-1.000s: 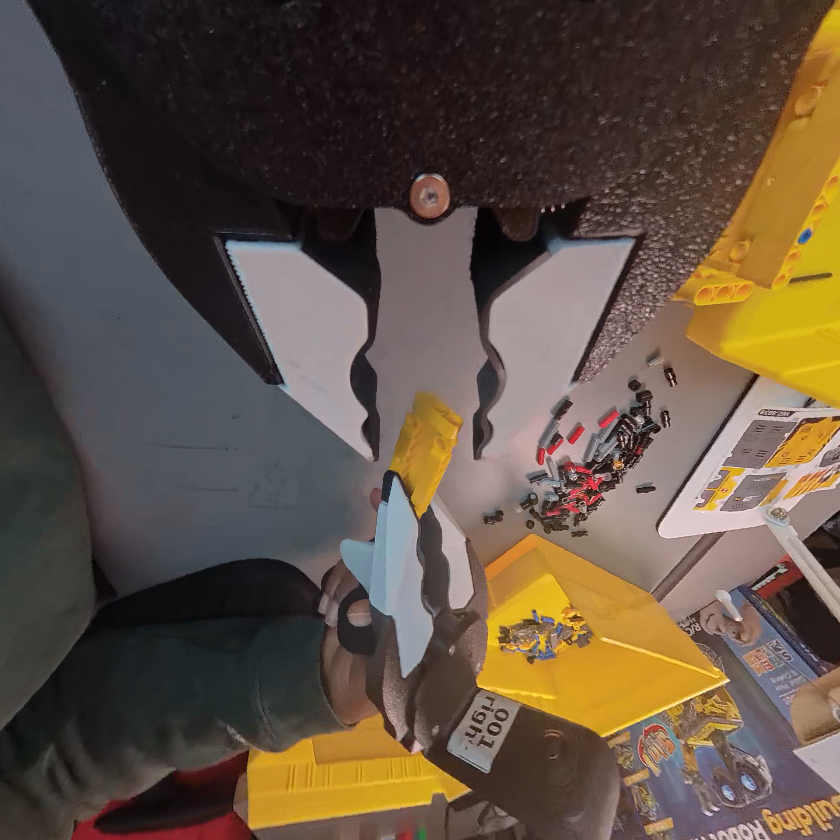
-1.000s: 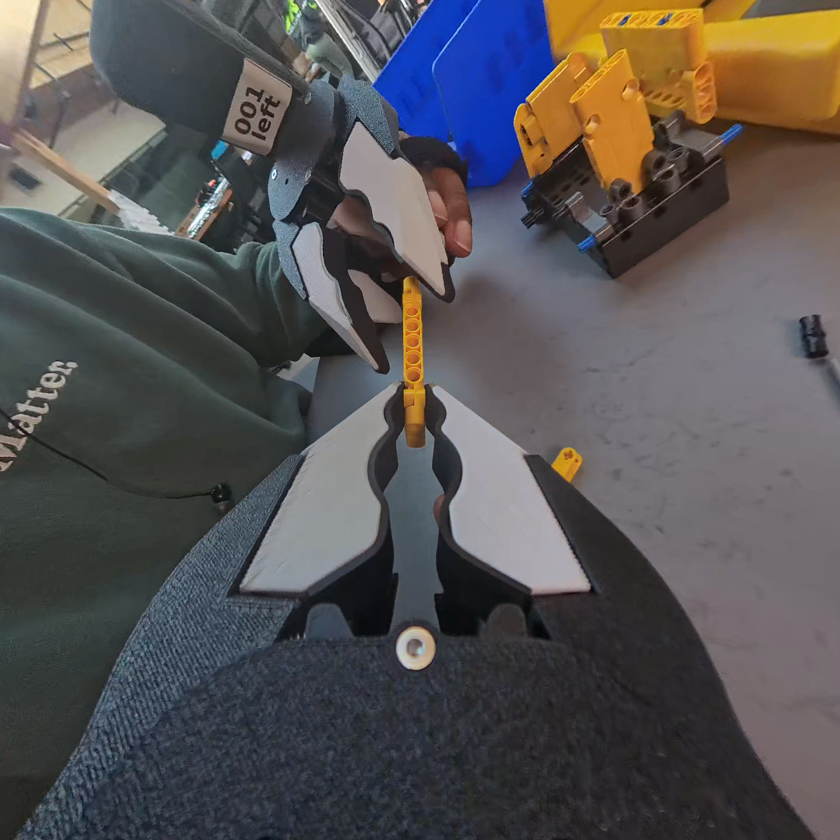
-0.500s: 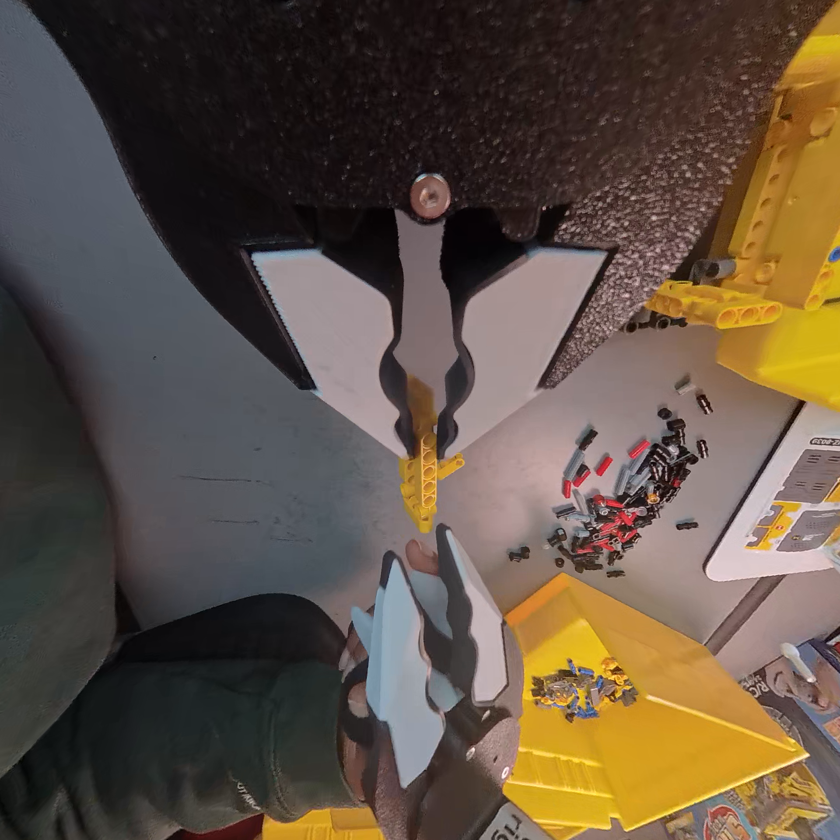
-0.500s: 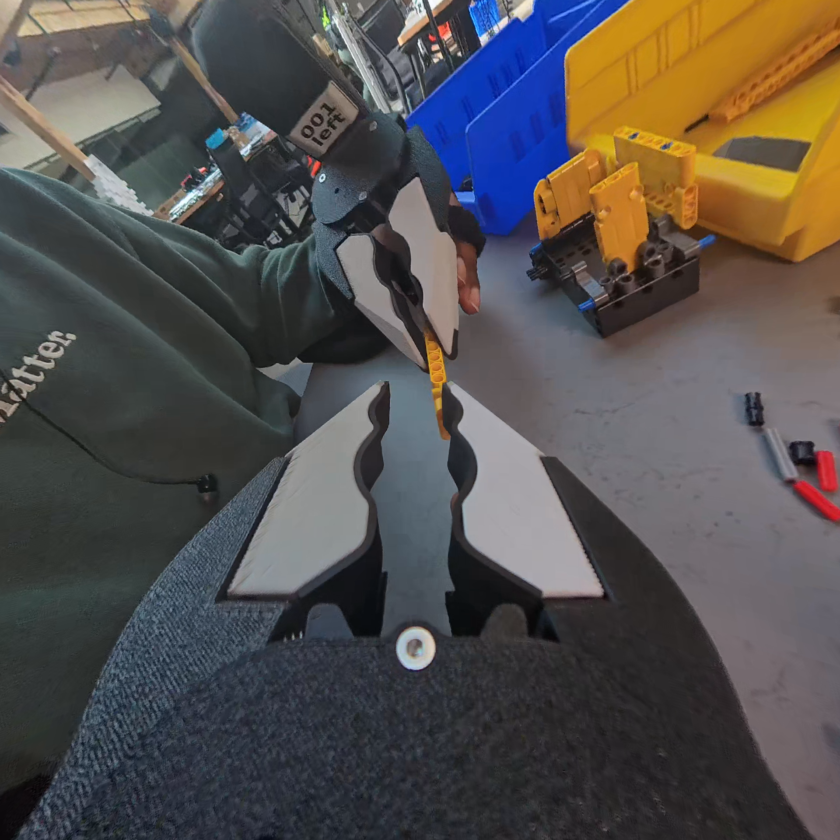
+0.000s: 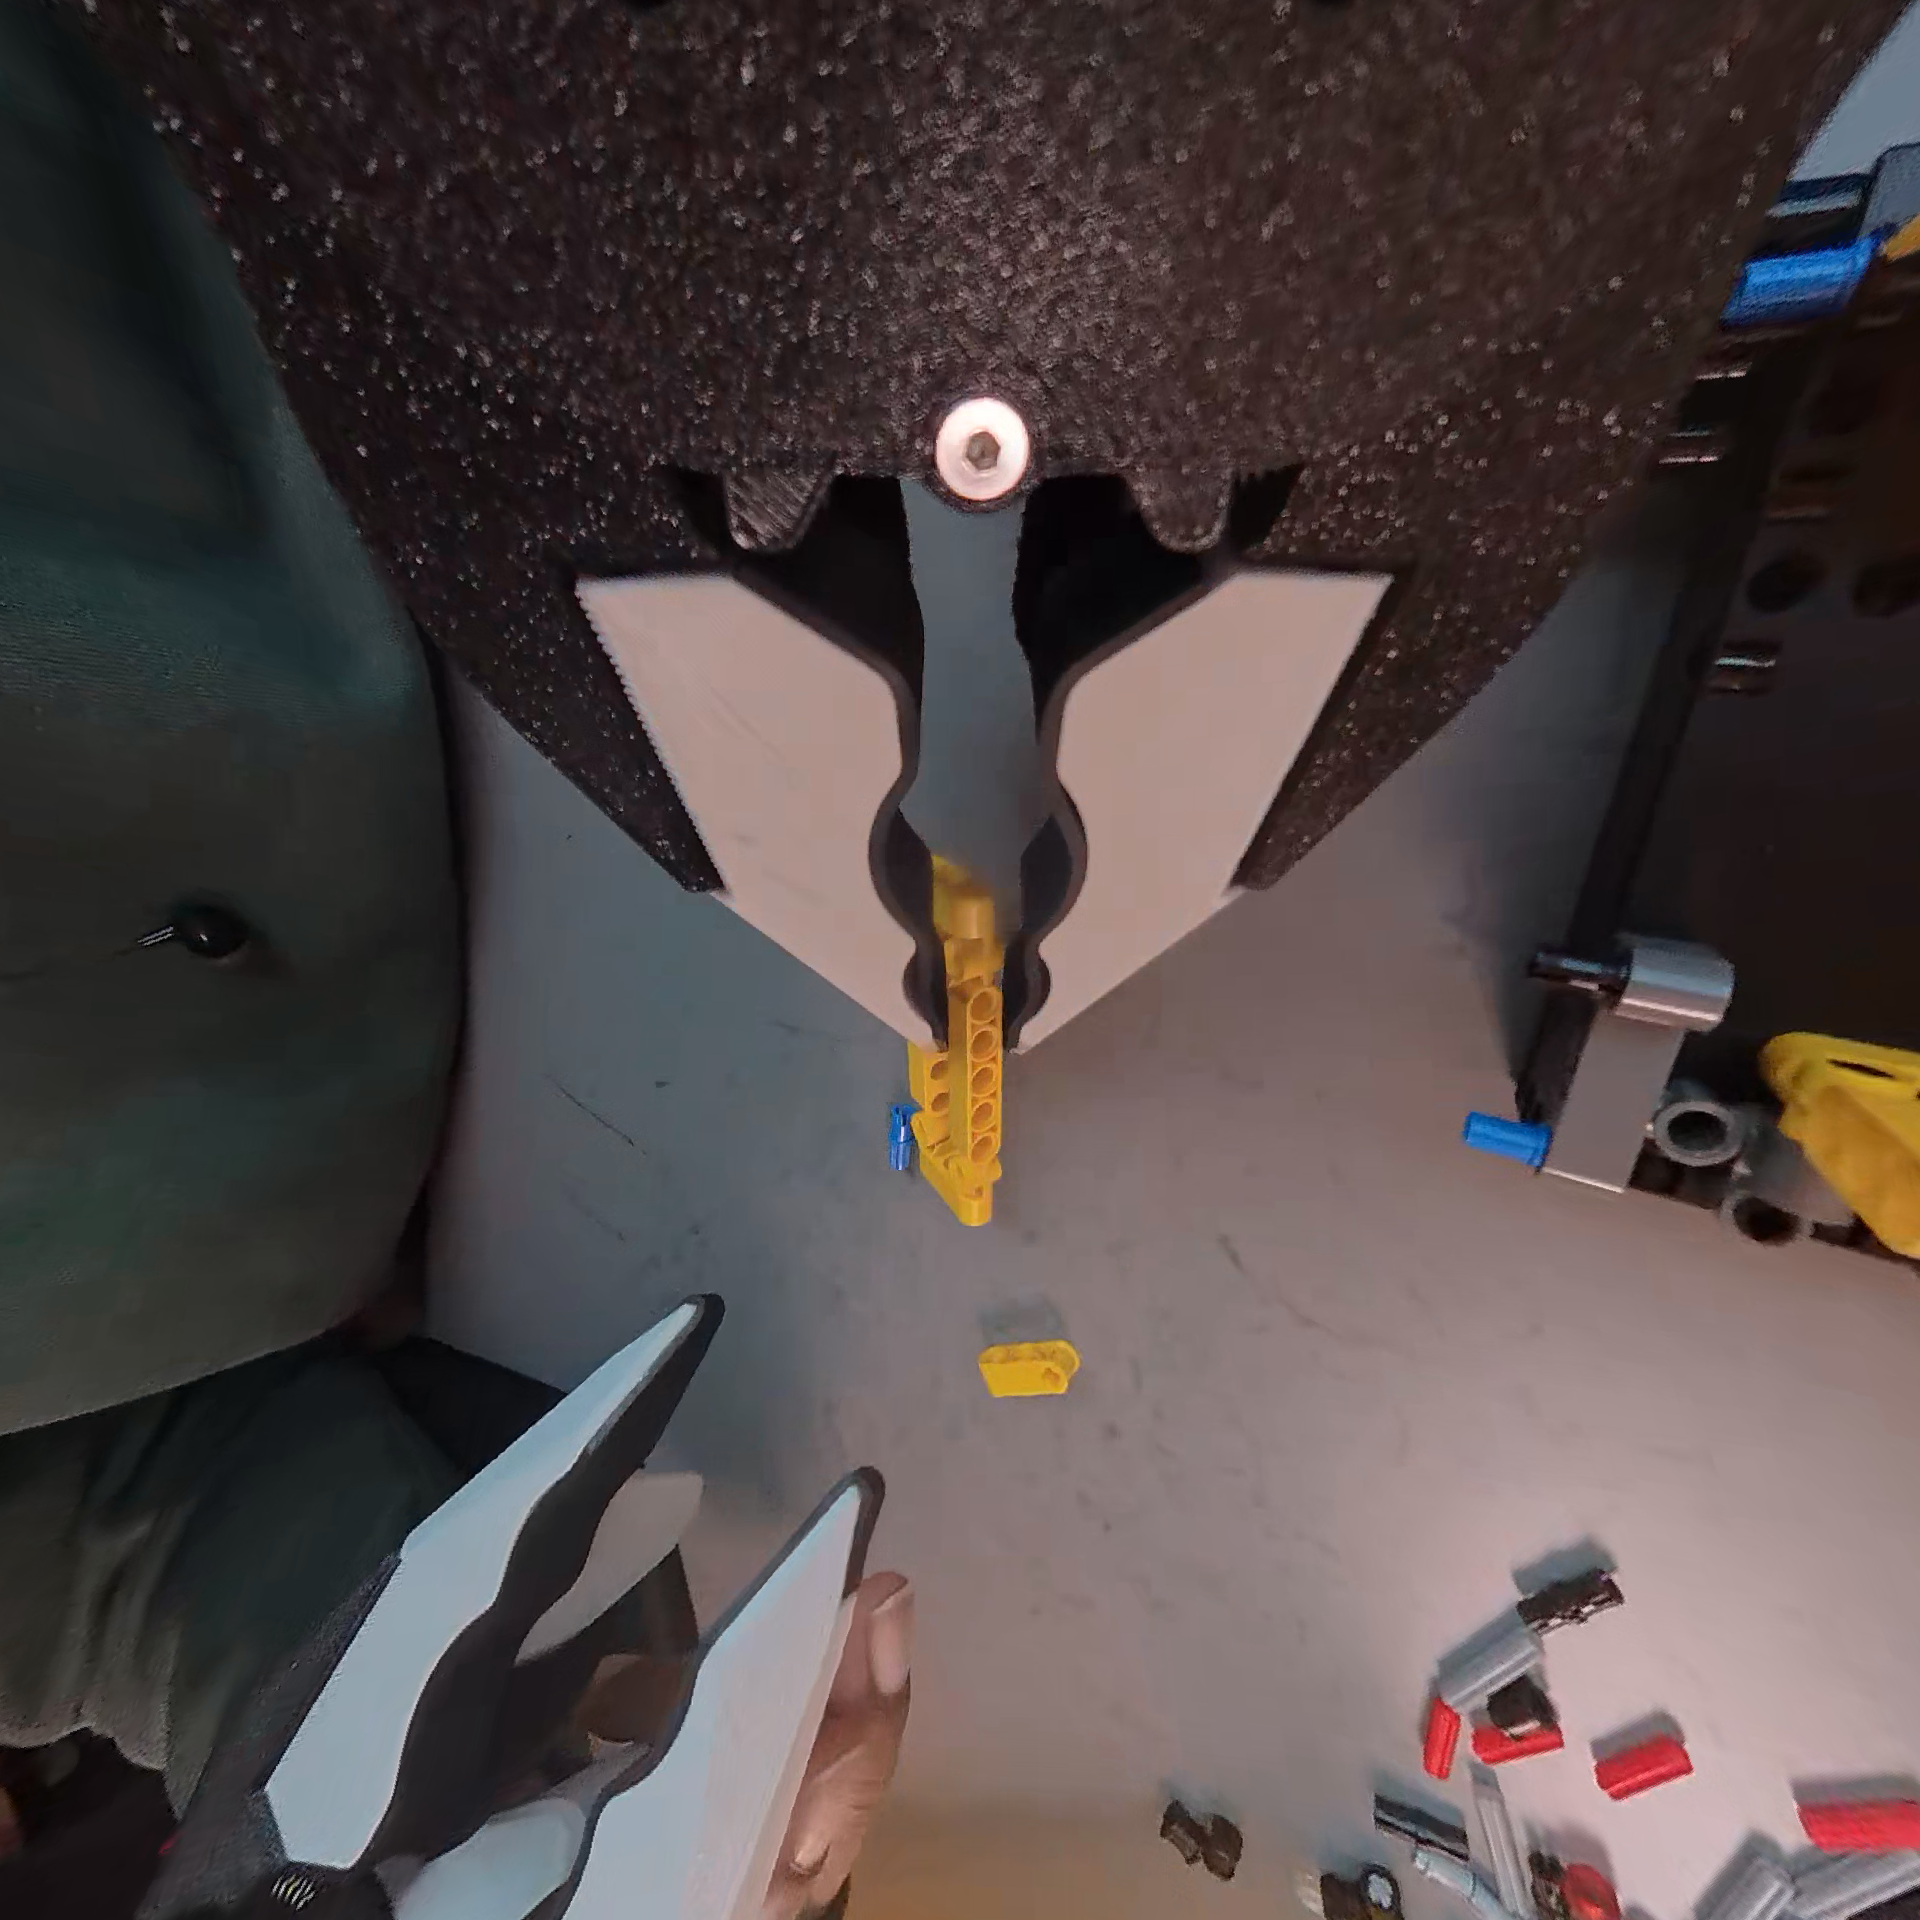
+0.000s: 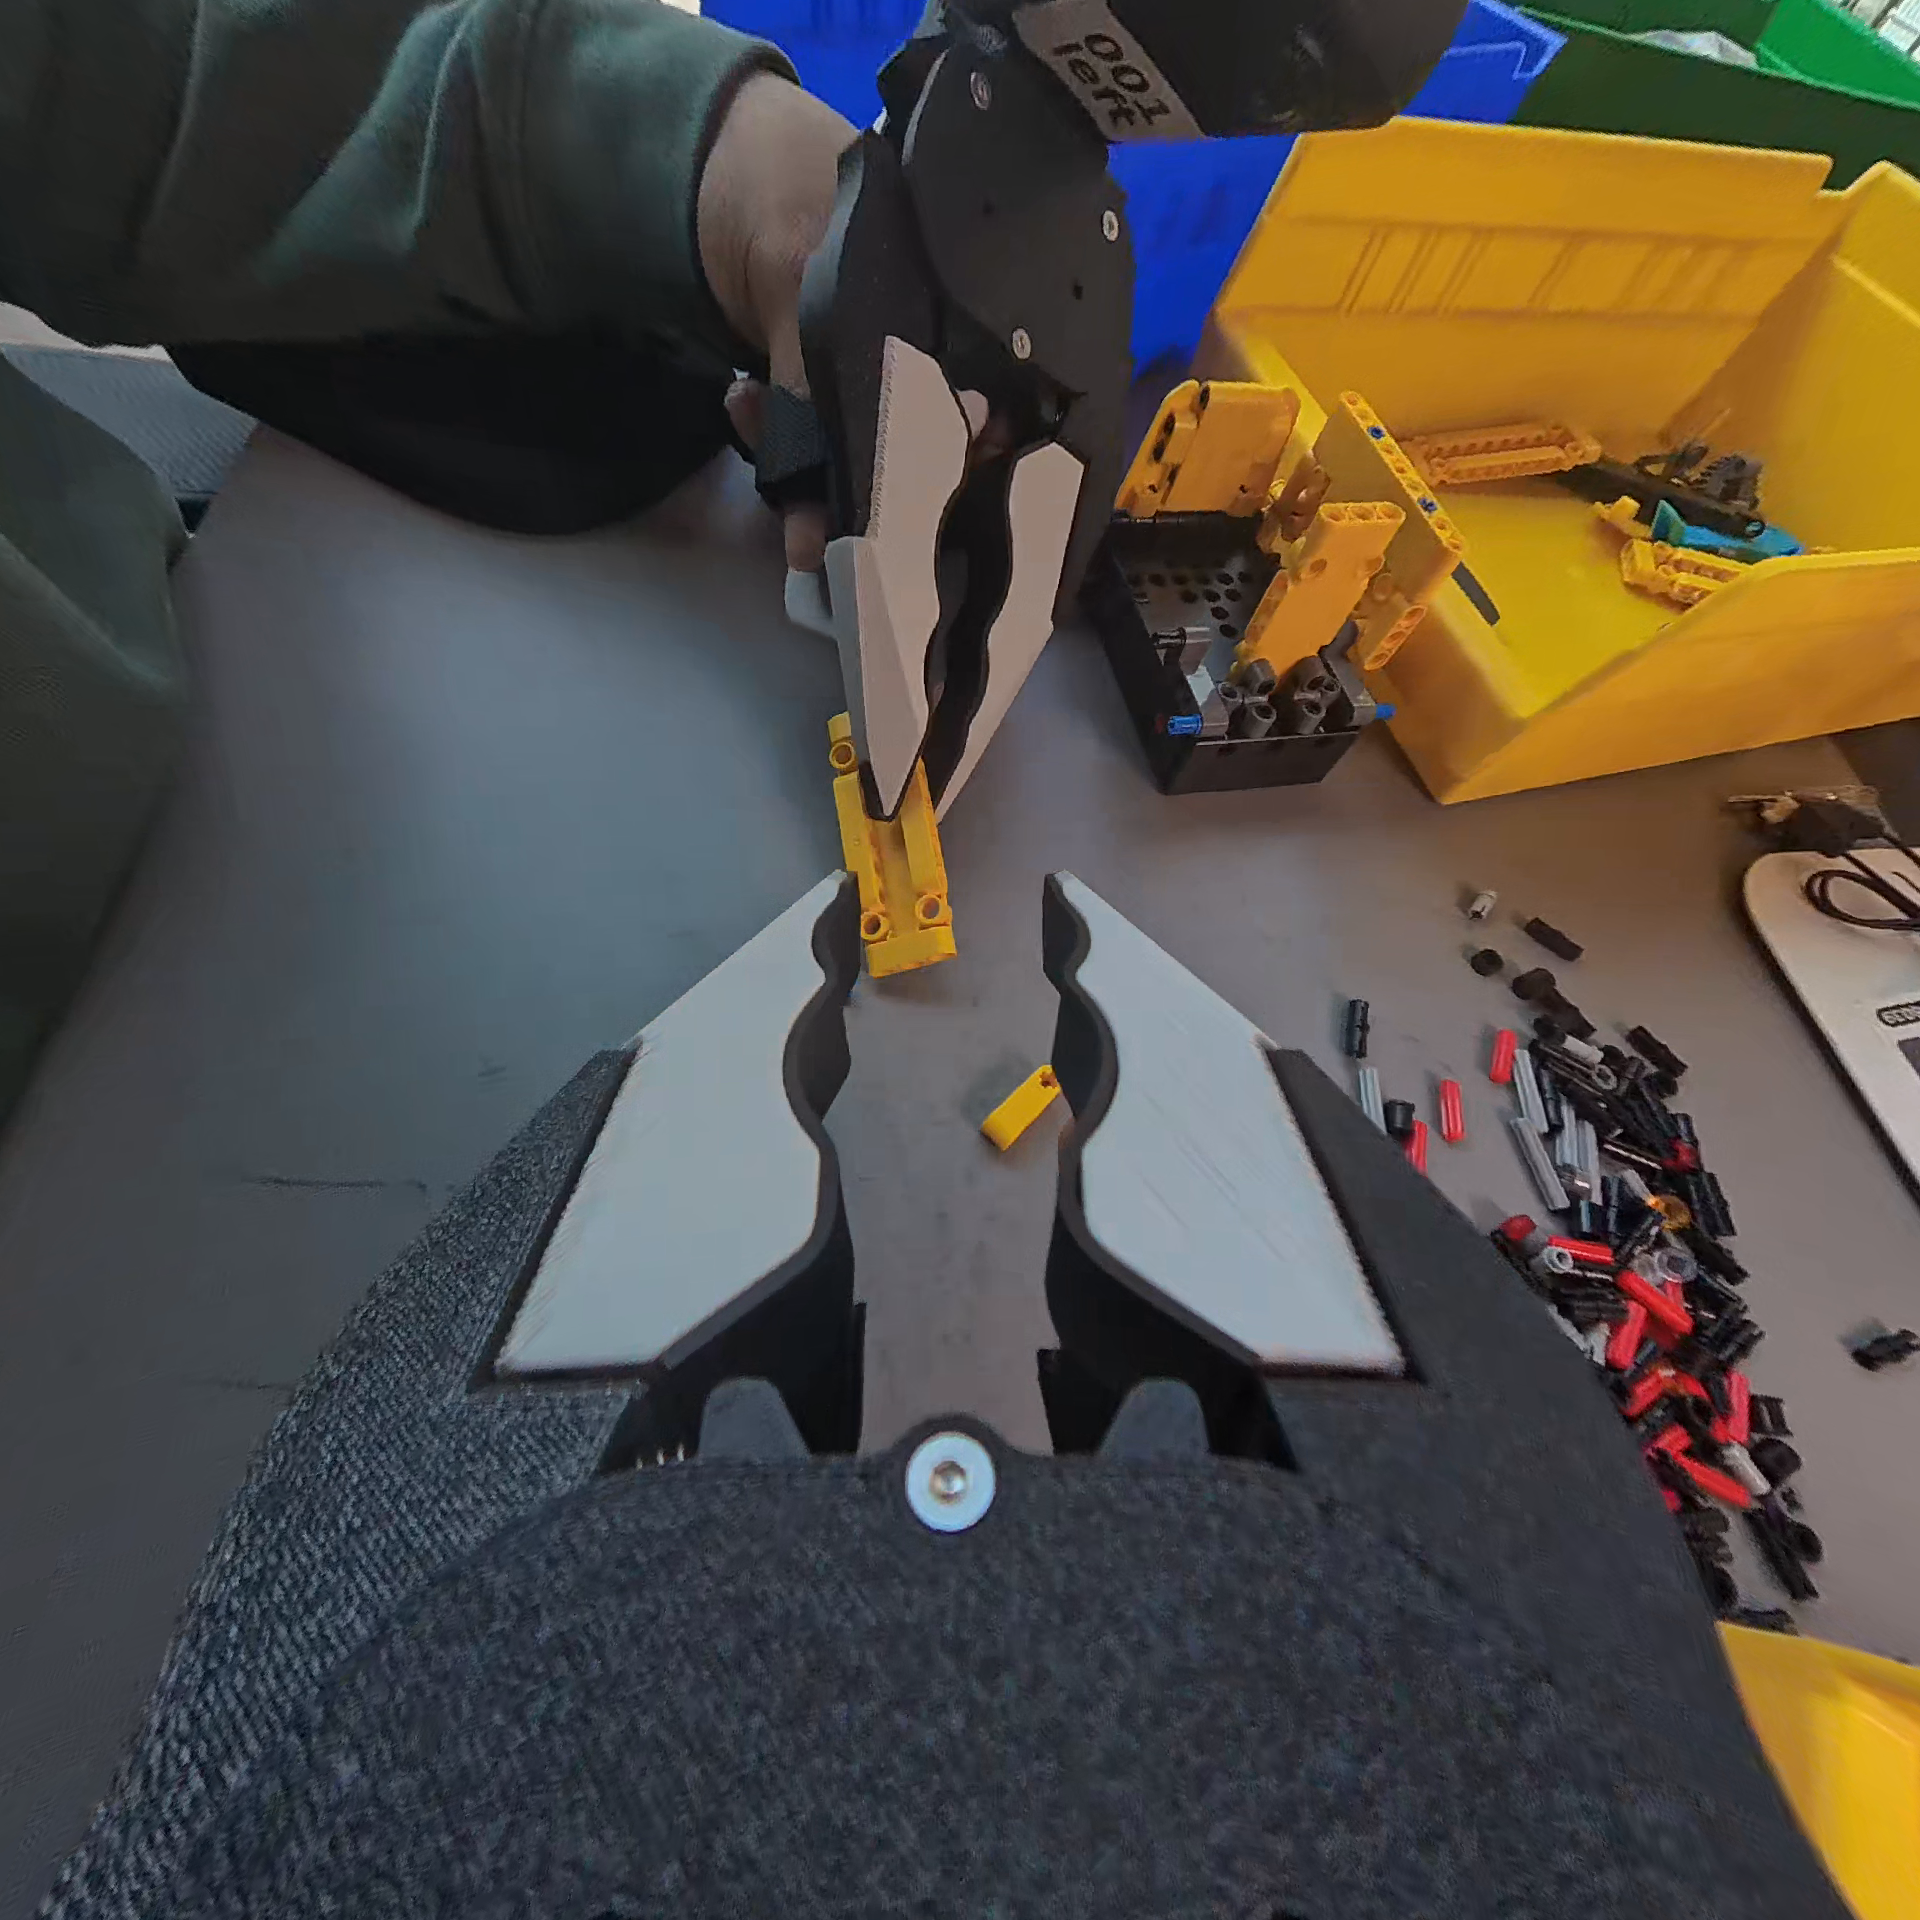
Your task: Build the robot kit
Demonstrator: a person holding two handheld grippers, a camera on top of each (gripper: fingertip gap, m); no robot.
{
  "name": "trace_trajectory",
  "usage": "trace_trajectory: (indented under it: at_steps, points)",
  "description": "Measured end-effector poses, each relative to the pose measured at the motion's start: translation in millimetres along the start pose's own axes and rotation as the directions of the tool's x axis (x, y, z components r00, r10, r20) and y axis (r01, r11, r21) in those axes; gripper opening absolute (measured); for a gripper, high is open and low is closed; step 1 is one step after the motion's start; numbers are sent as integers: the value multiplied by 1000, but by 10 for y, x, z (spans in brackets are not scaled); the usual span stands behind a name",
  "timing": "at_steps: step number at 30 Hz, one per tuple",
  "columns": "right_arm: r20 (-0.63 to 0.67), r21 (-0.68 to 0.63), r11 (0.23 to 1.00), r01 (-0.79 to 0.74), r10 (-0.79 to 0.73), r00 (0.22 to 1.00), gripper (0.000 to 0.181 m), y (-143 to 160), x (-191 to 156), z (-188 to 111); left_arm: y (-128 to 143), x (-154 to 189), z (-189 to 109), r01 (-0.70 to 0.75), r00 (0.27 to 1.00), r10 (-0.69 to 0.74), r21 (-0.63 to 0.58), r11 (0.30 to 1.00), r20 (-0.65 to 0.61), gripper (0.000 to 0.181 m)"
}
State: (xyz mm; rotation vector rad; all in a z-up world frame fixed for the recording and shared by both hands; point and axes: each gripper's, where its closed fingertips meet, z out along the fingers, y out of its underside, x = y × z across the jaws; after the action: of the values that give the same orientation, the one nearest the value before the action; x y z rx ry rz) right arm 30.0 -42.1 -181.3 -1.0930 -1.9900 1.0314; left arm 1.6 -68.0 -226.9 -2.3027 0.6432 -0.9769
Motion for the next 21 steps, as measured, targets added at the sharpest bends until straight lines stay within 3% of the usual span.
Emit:
trace_trajectory:
  at_steps: [6,11,16,21]
  points:
    - [9,-113,993,20,-19,1000,35,230,-20,73,20,-109,-30,-25,997,26,-15,1000,76,8]
    - [13,-136,991,15,-14,1000,34,291,-21,97,24,-201,-67,-73,984,78,-36,997,160,18]
    - [8,-136,991,11,-10,1000,34,295,-6,89,-61,-129,-118,-180,969,179,-13,984,169,35]
    - [6,-162,987,12,-12,1000,34,348,0,102,-2,-98,-39,-312,921,325,-94,946,215,46]
